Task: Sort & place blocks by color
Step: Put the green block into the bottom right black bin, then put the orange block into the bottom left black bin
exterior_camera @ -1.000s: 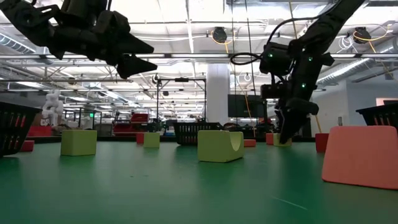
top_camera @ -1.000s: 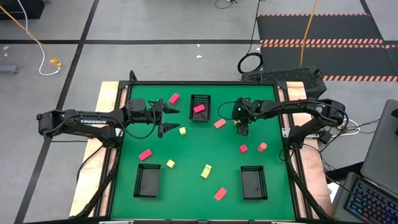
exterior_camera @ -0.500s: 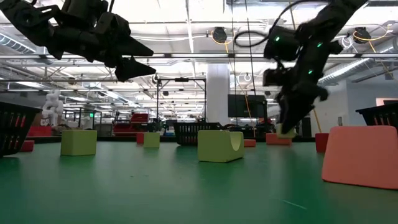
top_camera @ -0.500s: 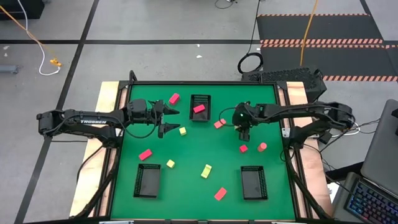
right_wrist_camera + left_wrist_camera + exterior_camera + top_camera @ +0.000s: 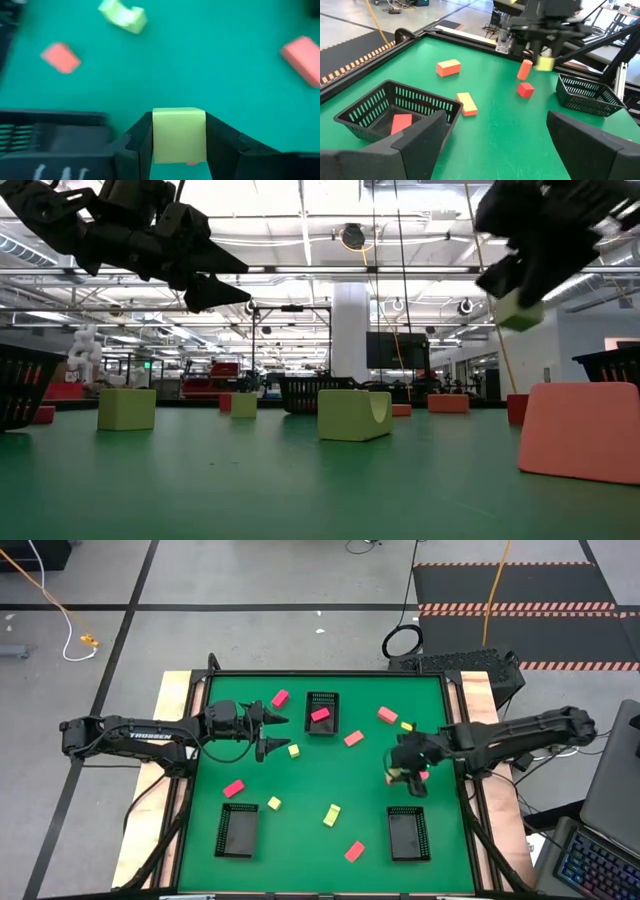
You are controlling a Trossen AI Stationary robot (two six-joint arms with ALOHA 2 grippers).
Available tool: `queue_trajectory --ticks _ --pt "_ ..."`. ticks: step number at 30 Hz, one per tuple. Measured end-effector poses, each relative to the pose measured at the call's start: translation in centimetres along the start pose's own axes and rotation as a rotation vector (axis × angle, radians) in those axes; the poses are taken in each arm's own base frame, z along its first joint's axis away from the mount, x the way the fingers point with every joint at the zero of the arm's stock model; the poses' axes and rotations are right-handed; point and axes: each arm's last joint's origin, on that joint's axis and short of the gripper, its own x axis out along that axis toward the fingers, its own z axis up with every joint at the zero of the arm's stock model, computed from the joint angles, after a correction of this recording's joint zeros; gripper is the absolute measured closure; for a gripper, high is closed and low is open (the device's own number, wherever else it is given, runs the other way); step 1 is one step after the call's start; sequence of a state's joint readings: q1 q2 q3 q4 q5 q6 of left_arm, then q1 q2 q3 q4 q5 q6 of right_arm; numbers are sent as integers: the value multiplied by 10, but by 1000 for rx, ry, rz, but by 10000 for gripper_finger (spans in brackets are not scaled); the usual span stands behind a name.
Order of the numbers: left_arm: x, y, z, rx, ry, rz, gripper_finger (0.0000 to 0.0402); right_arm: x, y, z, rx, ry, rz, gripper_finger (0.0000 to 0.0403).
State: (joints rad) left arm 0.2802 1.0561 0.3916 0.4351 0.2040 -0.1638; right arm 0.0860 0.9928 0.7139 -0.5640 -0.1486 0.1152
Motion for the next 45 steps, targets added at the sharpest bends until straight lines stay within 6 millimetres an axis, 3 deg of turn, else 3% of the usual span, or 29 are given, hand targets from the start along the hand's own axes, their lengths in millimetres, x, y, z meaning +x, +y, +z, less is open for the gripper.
queue_trajectory --ticks 6,21,26,31,34,40,45 --pt "0 0 0 1 -1 5 55 0 28 -7 12 37 76 279" --pt "0 2 -1 -89 4 58 55 25 83 -26 58 166 116 279" --pt "0 3 -1 -97 0 85 55 29 87 -29 87 160 48 268" --pt "1 1 2 -157 -18 92 55 29 86 -29 132 148 26 178" --pt "2 -6 3 -153 -4 63 55 29 86 -29 172 147 25 150" --pt "6 -23 7 -139 82 69 55 29 88 -30 238 166 45 147" --pt "6 -37 18 -102 194 205 55 29 85 -28 160 130 4 158"
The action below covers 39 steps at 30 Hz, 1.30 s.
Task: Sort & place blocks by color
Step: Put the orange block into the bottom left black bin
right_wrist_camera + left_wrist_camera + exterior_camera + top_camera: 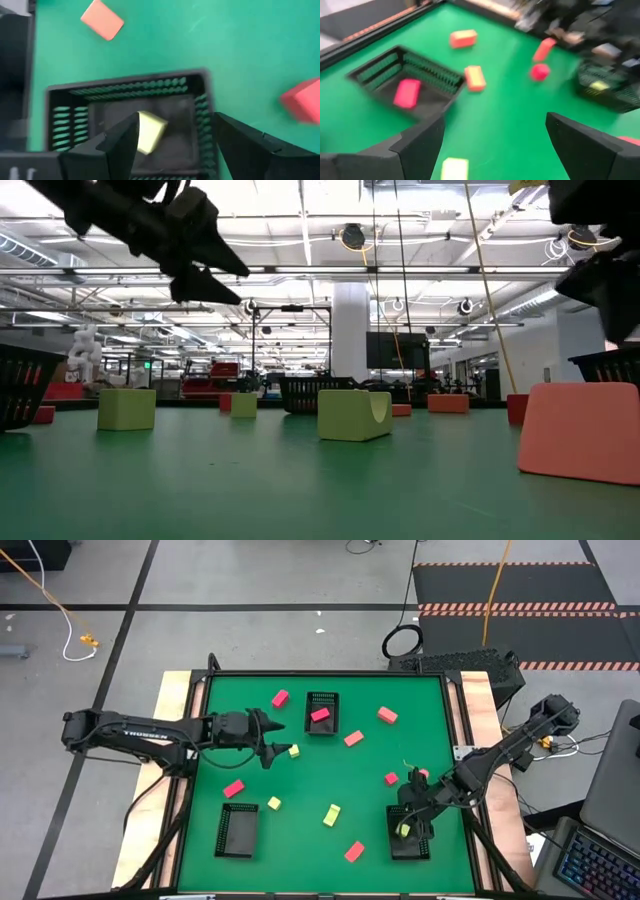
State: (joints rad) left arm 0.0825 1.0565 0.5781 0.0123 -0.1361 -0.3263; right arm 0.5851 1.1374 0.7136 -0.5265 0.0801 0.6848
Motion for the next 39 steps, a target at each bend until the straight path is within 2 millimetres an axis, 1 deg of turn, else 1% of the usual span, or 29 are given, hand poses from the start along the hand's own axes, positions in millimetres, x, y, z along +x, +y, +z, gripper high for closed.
queue_trajectory --ticks 3,6,9,13,16,20,25,29,34,39 --pt "-6 -3 7 -10 56 121 55 0 -5 4 -67 -45 -60 161" --pt "-10 -1 12 -35 97 197 55 -3 -13 10 -63 -110 -135 166" --pt "-12 2 17 -59 112 221 55 -8 -23 17 -40 -144 -163 171" --pt "-12 3 17 -63 119 216 55 -12 -39 25 41 -169 -201 178" --pt "-12 2 17 -56 125 199 55 -13 -54 24 149 -110 -252 183" --pt "-12 -1 16 -50 128 188 55 -16 -69 13 263 18 -356 186" --pt "-12 -2 16 -37 129 185 55 -19 -73 3 323 141 -349 186" --pt "-12 0 16 -16 123 204 55 -21 -74 -2 326 201 -359 186" --pt "-12 0 16 -4 121 212 55 -22 -76 -6 312 224 -405 186" --pt "-8 -1 13 5 142 214 55 -24 -78 -8 310 238 -446 186"
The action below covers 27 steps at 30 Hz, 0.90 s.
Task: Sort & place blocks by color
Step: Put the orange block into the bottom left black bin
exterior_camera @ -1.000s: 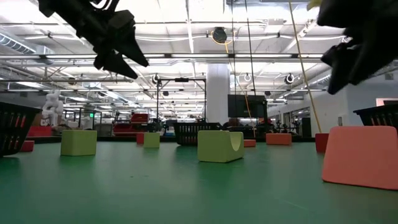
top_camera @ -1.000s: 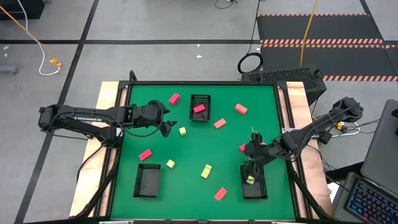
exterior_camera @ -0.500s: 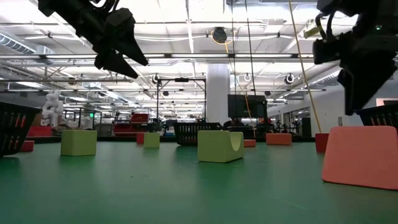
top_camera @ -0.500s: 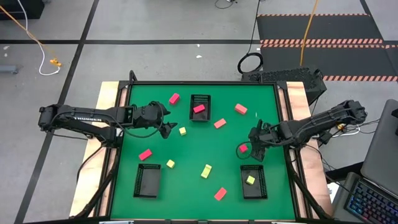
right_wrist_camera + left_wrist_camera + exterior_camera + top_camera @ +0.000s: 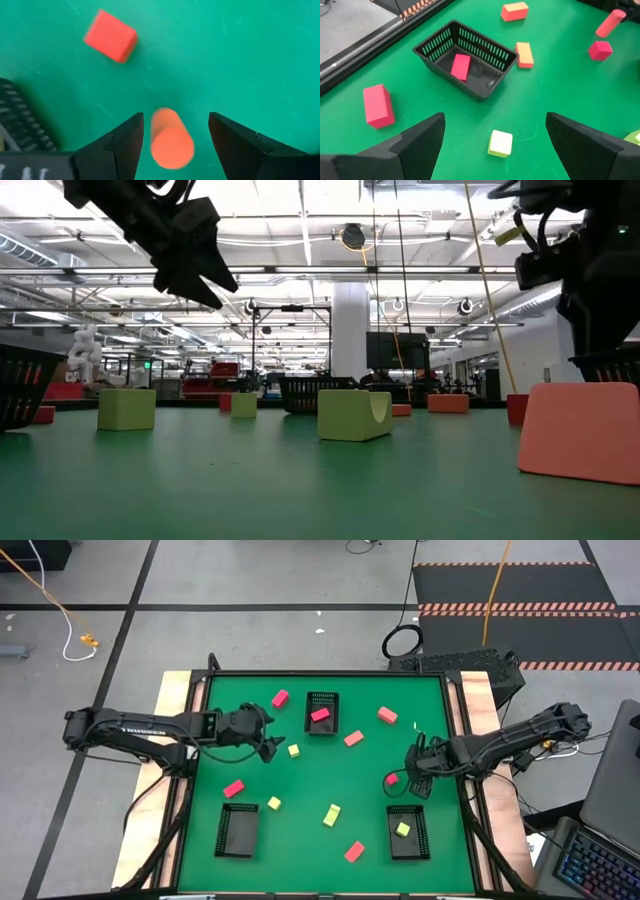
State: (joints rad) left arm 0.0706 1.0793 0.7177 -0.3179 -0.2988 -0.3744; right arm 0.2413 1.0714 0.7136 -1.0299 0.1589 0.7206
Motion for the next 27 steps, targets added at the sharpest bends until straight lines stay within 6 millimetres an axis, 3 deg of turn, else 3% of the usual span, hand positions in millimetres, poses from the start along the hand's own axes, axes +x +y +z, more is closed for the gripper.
queue_trajectory --ticks 13,23,27 --pt "28 -7 -10 45 81 26 55 0 -4 -6 98 74 -31 186" --pt "31 -8 -10 57 82 21 55 0 -5 -7 119 98 -27 186" --pt "32 -8 -10 52 73 18 55 9 -6 -12 118 118 -34 186"
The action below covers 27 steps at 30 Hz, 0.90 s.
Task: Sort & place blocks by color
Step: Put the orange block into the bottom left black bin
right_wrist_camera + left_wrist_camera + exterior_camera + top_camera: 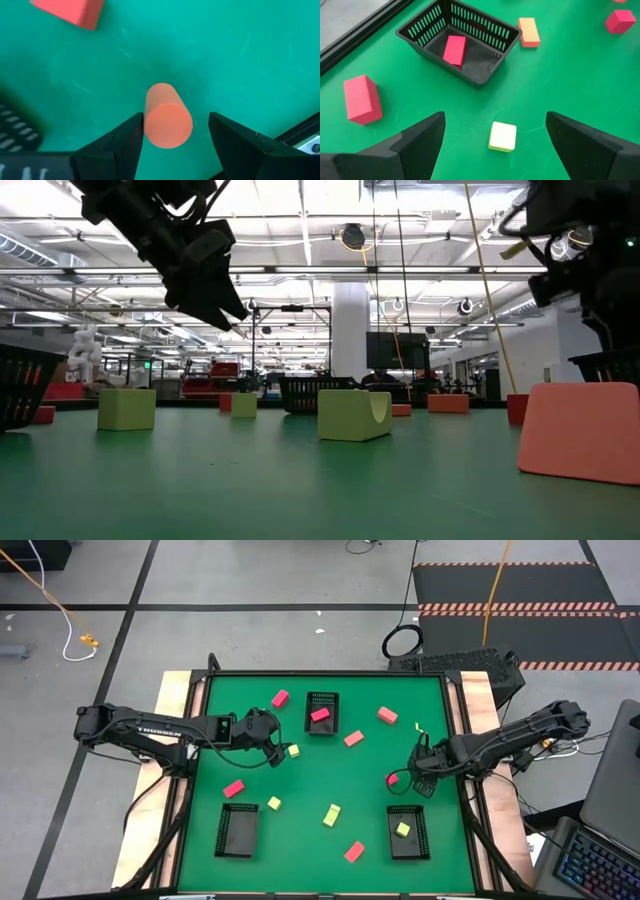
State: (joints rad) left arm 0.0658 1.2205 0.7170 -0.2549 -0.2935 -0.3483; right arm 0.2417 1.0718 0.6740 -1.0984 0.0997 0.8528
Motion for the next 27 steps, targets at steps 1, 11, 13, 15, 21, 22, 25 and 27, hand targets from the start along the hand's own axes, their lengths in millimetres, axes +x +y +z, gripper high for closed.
queue_trajectory --ticks 1,11,13,15,21,22,25,27 --pt "0 0 0 -1 -5 -2 55 4 -1 -1 -1 4 -4 186" --pt "0 -1 2 -1 -24 -9 55 23 -4 -6 -24 5 -8 223" --pt "0 -1 3 -4 -30 -11 55 23 -4 -6 -33 3 -8 258" --pt "0 -2 4 -8 -43 -15 55 22 -3 -6 -40 -1 -4 288" --pt "0 -2 7 -16 -69 -25 55 22 -1 -3 -65 -30 21 288" --pt "0 -2 7 -16 -71 -25 55 22 0 -3 -70 -37 27 288" --pt "0 -2 7 -16 -71 -26 55 22 2 -1 -88 -52 43 288" --pt "0 -2 7 -16 -72 -26 55 21 2 -1 -99 -66 56 288"
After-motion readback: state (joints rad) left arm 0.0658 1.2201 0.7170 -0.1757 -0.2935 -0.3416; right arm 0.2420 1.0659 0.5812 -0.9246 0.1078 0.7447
